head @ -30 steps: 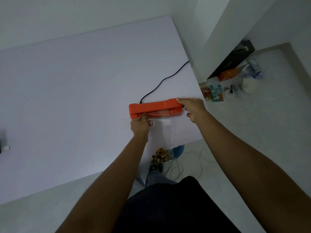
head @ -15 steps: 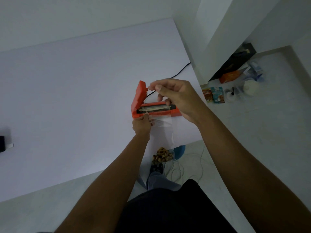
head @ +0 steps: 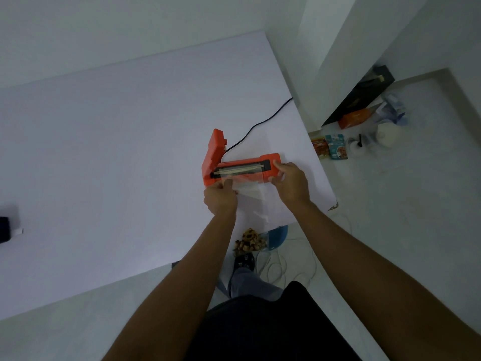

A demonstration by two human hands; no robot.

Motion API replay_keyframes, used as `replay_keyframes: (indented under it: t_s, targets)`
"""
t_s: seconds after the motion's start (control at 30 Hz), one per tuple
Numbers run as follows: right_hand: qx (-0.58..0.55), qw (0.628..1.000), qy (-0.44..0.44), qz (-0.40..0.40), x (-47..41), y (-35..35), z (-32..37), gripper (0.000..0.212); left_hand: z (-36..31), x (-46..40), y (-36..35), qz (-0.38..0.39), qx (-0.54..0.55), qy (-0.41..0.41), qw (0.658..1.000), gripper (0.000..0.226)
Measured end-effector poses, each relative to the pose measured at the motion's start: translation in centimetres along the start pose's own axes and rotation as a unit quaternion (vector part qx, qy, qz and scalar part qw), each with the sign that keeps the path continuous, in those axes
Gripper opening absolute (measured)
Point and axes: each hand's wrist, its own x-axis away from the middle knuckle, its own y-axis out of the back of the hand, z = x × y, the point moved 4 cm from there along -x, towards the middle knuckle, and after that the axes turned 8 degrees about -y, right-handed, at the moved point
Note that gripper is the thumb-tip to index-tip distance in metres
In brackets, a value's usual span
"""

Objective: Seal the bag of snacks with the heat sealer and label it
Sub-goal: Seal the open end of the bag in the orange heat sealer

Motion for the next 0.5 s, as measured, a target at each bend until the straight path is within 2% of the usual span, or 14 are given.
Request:
replay_keyframes:
  t_s: [0.07, 0.2, 0.33, 0.5]
  targets:
    - [0.017, 1.000, 0.010, -0.005, 0.0, -0.2, -0.2, 0.054, -0.5, 0.5, 0.0, -0.014, -0.006, -0.030, 0.999, 0.027]
    - [0.012, 1.000, 0.003, 0.006, -0.5, -0.1, -0.4, 0.045, -1.0, 1.1, -0.4, -0.028, -0.016, -0.057, 0.998, 0.012]
    - [0.010, 1.000, 0.014, 0.003, -1.0, 0.1, -0.6, 0.034, -2.1, 2.0, -1.2, -0.004, -0.028, -0.119, 0.992, 0.019]
    - [0.017, 1.000, 0.018, -0.004, -1.1, 0.1, -0.6, 0.032, -2.7, 2.7, -2.3, 0.064, -0.040, -0.184, 0.980, 0.020]
